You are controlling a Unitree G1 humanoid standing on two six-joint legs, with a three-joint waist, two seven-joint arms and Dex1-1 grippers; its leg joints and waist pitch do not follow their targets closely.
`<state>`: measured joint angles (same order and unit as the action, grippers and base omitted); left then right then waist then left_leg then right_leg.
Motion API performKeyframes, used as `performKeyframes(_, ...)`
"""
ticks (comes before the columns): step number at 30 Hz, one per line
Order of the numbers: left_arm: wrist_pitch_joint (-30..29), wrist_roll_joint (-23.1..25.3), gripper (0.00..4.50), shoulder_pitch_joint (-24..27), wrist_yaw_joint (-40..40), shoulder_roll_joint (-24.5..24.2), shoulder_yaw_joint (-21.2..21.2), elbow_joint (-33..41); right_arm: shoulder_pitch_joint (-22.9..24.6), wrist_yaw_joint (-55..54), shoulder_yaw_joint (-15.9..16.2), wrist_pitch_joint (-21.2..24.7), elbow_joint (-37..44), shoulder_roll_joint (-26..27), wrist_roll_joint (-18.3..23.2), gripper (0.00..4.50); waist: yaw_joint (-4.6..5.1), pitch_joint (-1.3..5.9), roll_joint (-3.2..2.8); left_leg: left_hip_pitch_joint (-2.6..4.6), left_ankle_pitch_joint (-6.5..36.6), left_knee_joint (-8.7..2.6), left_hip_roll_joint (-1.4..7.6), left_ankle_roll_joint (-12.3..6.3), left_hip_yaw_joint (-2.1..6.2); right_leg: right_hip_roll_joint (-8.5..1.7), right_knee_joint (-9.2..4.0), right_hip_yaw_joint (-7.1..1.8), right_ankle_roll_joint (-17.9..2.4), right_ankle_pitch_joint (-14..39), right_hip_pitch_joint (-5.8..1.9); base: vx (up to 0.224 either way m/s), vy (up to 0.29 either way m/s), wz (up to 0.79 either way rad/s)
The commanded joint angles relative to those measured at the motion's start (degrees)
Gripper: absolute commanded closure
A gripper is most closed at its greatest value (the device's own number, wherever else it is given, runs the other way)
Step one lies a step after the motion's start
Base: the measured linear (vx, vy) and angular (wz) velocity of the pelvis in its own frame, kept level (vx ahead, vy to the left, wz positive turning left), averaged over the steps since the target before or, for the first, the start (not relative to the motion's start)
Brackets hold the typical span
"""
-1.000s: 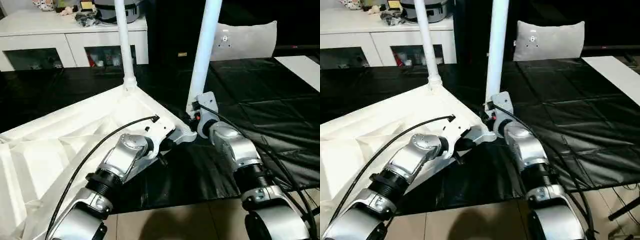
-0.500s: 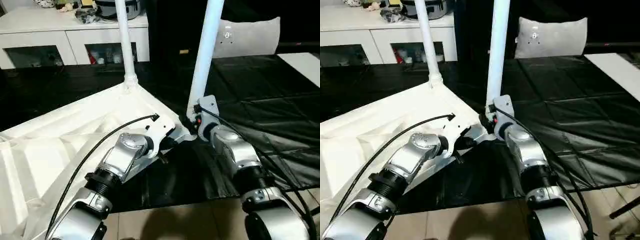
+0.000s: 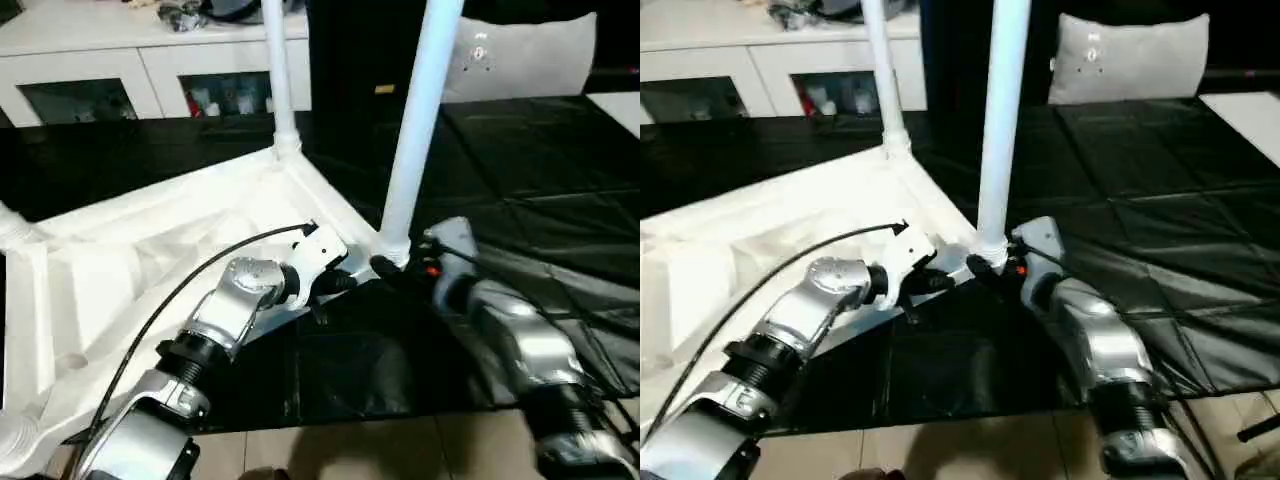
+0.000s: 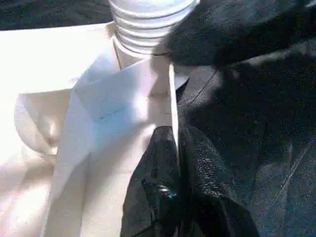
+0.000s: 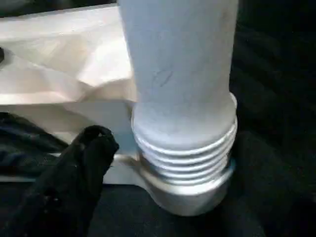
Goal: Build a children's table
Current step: Rotate leg to tighten
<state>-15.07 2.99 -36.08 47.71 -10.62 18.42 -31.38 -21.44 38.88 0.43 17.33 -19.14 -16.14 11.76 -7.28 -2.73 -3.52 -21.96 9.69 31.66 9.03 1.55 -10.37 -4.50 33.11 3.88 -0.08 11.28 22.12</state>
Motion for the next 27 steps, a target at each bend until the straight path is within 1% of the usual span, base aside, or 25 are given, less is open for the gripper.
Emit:
performKeyframes(1, 2.31, 1.00, 4.50, 1.66, 5.06, -2.30, 2.99, -2.13, 1.71, 6.31, 0.68, -0.66, 3.35, -2.63, 1.90, 0.02, -0.47, 4.12, 0.40, 0.82, 5.07, -2.36, 4.42, -5.75, 1.82, -4.88, -2.20, -2.66, -13.65, -5.99, -2.74, 0.000, 0.000, 0.00)
performKeyframes(2, 3.15, 1.00, 4.50, 1.87, 6.72, -2.99, 3.54, -1.97, 2.15, 7.72, 0.88, -1.18, 3.76, -3.98, 1.79, 0.02, -0.65, 4.10, 0.40, 0.66, 4.67, -2.09, 4.46, -6.72, 1.70, -4.84, -2.01, -2.54, -14.06, -7.35, -2.73, 0.000, 0.000, 0.00)
performKeyframes(4, 5.08, 0.88, 4.50, 2.31, 10.25, -4.42, 4.65, -1.54, 2.56, 10.57, 1.01, -1.81, 4.27, -6.32, 2.11, 0.02, -0.85, 3.98, 0.52, 0.64, 5.72, -2.08, 4.47, -7.06, 1.56, -4.91, -2.15, -2.43, -14.28, -5.20, -2.64, 0.000, 0.000, 0.00)
performKeyframes(5, 5.49, 0.85, 4.50, 2.39, 10.91, -4.66, 4.85, -1.48, 2.60, 11.10, 1.01, -1.90, 4.34, -6.72, 2.22, 0.02, -1.07, 3.84, 0.42, 0.74, 7.44, -2.19, 4.58, -6.75, 1.53, -5.09, -2.44, -2.43, -14.28, -1.53, -2.54, 0.000, 0.000, 0.00)
performKeyframes(6, 6.35, 0.85, 4.50, 2.64, 13.02, -5.62, 5.51, -1.09, 2.32, 12.49, 0.94, -2.77, 4.11, -7.92, 2.21, 0.02, -1.13, 3.61, 0.41, 0.90, 9.57, -2.41, 4.68, -5.82, 1.46, -5.07, -2.86, -2.51, -13.96, 2.94, -2.39, 0.000, 0.000, 0.00)
performKeyframes(7, 6.68, 0.97, 4.50, 2.65, 13.64, -5.94, 5.78, -1.07, 2.06, 12.92, 0.88, -3.29, 3.76, -8.32, 2.10, 0.02, -1.12, 3.47, 0.57, 0.93, 10.57, -2.54, 4.72, -5.28, 1.47, -5.11, -3.05, -2.56, -13.74, 5.17, -2.36, 0.000, 0.000, 0.00)
performKeyframes(8, 7.12, 1.19, 4.50, 2.74, 14.78, -6.62, 6.29, -0.91, 1.62, 14.35, 0.92, -3.78, 3.58, -9.03, 2.31, 0.02, -1.27, 3.42, 0.49, 1.26, 12.05, -2.66, 4.86, -4.31, 1.47, -5.20, -3.33, -2.67, -13.30, 8.61, -2.17, 0.000, 0.000, 0.00)
performKeyframes(9, 7.60, 1.45, 4.50, 2.74, 15.66, -7.09, 6.67, -0.95, 1.30, 15.64, 0.97, -4.09, 3.57, -9.58, 2.52, 0.02, -1.35, 3.38, 0.65, 1.27, 12.67, -2.85, 4.95, -3.66, 1.52, -5.10, -3.37, -2.72, -13.00, 10.26, -2.20, 0.000, 0.000, 0.00)
performKeyframes(10, 7.60, 1.45, 4.50, 2.74, 15.66, -7.09, 6.67, -0.95, 1.30, 15.64, 0.97, -4.09, 3.57, -9.58, 2.52, 0.02, -1.43, 3.38, 0.52, 1.33, 12.96, -2.89, 5.01, -3.36, 1.56, -5.14, -3.29, -2.74, -12.98, 10.69, -2.17, 0.000, 0.000, 0.00)
performKeyframes(11, 9.22, 1.77, 4.50, 2.82, 18.00, -8.23, 7.57, -0.81, 0.66, 19.36, 1.76, -5.44, 3.77, -10.88, 2.87, 0.02, -1.39, 3.34, 0.66, 1.29, 13.33, -2.98, 5.04, -2.94, 1.61, -5.15, -3.28, -2.75, -12.88, 10.98, -2.14, 0.000, 0.000, 0.00)
performKeyframes(12, 9.86, 1.83, 4.50, 2.86, 19.01, -8.68, 7.95, -0.68, 0.49, 21.15, 2.51, -6.09, 3.92, -11.55, 2.78, 0.02, -1.45, 3.48, 0.93, 1.23, 12.88, -2.93, 5.00, -2.97, 1.63, -5.25, -3.15, -2.74, -12.71, 10.60, -2.34, 0.000, 0.000, 0.00)
performKeyframes(13, 10.76, 1.86, 4.50, 2.94, 20.01, -9.16, 8.26, -0.54, 0.50, 23.10, 3.58, -7.21, 4.16, -12.32, 2.30, 0.02, -1.54, 3.47, 0.82, 1.22, 12.67, -2.87, 4.98, -3.06, 1.62, -5.23, -3.10, -2.75, -12.70, 10.40, -2.26, 0.000, 0.000, 0.00)
performKeyframes(14, 11.13, 1.88, 4.50, 2.94, 20.39, -9.31, 8.37, -0.52, 0.51, 23.94, 4.04, -7.73, 4.21, -12.67, 2.05, 0.02, -1.59, 3.51, 0.77, 1.23, 12.20, -2.73, 4.97, -3.39, 1.53, -5.22, -3.07, -2.81, -12.63, 9.60, -2.24, 0.000, 0.000, 0.00)
performKeyframes(15, 11.93, 1.91, 4.50, 2.91, 21.09, -9.52, 8.49, -0.52, 0.55, 25.77, 5.36, -8.71, 4.19, -13.58, 1.26, 0.02, -1.73, 3.63, 1.01, 1.15, 11.02, -2.54, 4.90, -3.95, 1.49, -5.27, -2.87, -2.78, -12.95, 8.07, -2.27, 0.000, 0.000, 0.00)
performKeyframes(16, 12.18, 1.81, 4.50, 2.96, 21.65, -9.67, 8.59, -0.27, 0.56, 27.01, 6.22, -8.92, 4.14, -14.08, 0.90, 0.02, -1.89, 3.67, 1.11, 1.04, 9.96, -2.37, 4.83, -4.48, 1.45, -5.26, -2.69, -2.74, -13.16, 7.15, -2.34, 0.000, 0.000, 0.00)
performKeyframes(17, 12.25, 1.68, 4.50, 3.06, 22.10, -9.80, 8.66, 0.03, 0.55, 27.78, 6.71, -8.91, 4.10, -14.31, 0.81, 0.02, -1.96, 3.69, 1.05, 1.08, 9.67, -2.33, 4.84, -4.75, 1.42, -5.23, -2.64, -2.70, -13.31, 6.94, -2.29, 0.000, 0.000, 0.00)
performKeyframes(18, 12.37, 1.49, 4.50, 3.16, 22.80, -9.97, 8.77, 0.41, 0.47, 28.76, 7.12, -8.90, 3.92, -14.47, 0.76, 0.19, -2.08, 3.69, 1.26, 1.03, 9.27, -2.24, 4.83, -5.17, 1.37, -5.23, -2.66, -2.69, -13.40, 7.08, -2.25, 0.000, 0.000, 0.00)
performKeyframes(19, 12.29, 1.18, 4.50, 3.43, 23.99, -10.31, 8.95, 1.26, 0.17, 29.64, 7.44, -8.79, 3.55, -14.43, 0.80, 0.19, -2.22, 3.76, 1.23, 1.07, 9.03, -2.19, 4.85, -5.26, 1.42, -5.28, -2.58, -2.67, -13.47, 7.15, -2.26, 0.000, 0.000, 0.00)
performKeyframes(20, 12.05, 0.84, 4.50, 3.76, 25.20, -10.69, 9.23, 2.41, -0.29, 30.20, 7.55, -8.55, 3.01, -14.16, 1.02, 0.19, -2.33, 3.77, 1.39, 1.02, 8.84, -2.18, 4.94, -5.46, 1.42, -5.34, -2.54, -2.68, -13.55, 7.43, -2.27, 0.000, 0.000, 0.00)
performKeyframes(21, 12.02, 0.76, 4.50, 3.83, 25.46, -10.77, 9.31, 2.64, -0.43, 30.36, 7.57, -8.53, 2.82, -14.11, 1.11, 0.19, -2.49, 3.81, 1.23, 1.09, 8.54, -2.15, 5.00, -5.50, 1.46, -5.27, -2.46, -2.69, -13.67, 7.48, -2.14, 0.000, 0.000, 0.00)
performKeyframes(22, 11.94, 0.53, 4.50, 4.06, 26.18, -11.07, 9.56, 3.38, -0.81, 31.11, 7.67, -8.32, 2.34, -13.93, 1.62, 0.33, -2.50, 3.80, 1.19, 1.10, 8.60, -2.13, 4.99, -5.50, 1.44, -5.20, -2.42, -2.67, -13.76, 7.59, -2.07, 0.000, 0.000, 0.00)
performKeyframes(23, 11.97, 0.50, 4.50, 4.14, 26.48, -11.12, 9.65, 3.60, -0.98, 31.68, 7.73, -8.39, 1.99, -13.94, 1.95, 0.50, -2.53, 3.78, 1.28, 1.16, 9.29, -2.13, 5.00, -5.35, 1.42, -5.19, -2.47, -2.67, -13.93, 8.33, -2.02, 0.000, 0.000, 0.00)
performKeyframes(24, 12.04, 0.54, 4.50, 4.20, 26.59, -11.16, 9.68, 3.66, -1.07, 32.31, 7.83, -8.14, 1.86, -13.97, 2.37, 0.55, -2.58, 3.66, 1.19, 1.17, 9.83, -2.18, 4.99, -5.06, 1.43, -5.14, -2.52, -2.74, -13.88, 9.27, -1.90, 0.000, 0.000, 0.00)
performKeyframes(26, 12.19, 0.71, 4.50, 4.31, 26.87, -11.34, 9.83, 3.69, -1.07, 33.48, 8.12, -7.15, 1.97, -14.11, 3.14, 0.59, -2.64, 3.52, 1.21, 1.12, 11.35, -2.23, 4.97, -4.61, 1.46, -5.30, -2.71, -2.81, -13.57, 11.43, -1.97, 0.000, 0.000, 0.00)
performKeyframes(27, 12.24, 0.88, 4.50, 4.38, 27.17, -11.46, 10.00, 3.70, -1.03, 34.62, 8.48, -6.61, 1.98, -14.43, 3.64, 0.81, -2.64, 3.44, 1.33, 1.20, 12.40, -2.34, 4.98, -4.05, 1.49, -5.29, -2.87, -2.83, -13.15, 13.37, -1.90, 0.000, 0.000, 0.00)
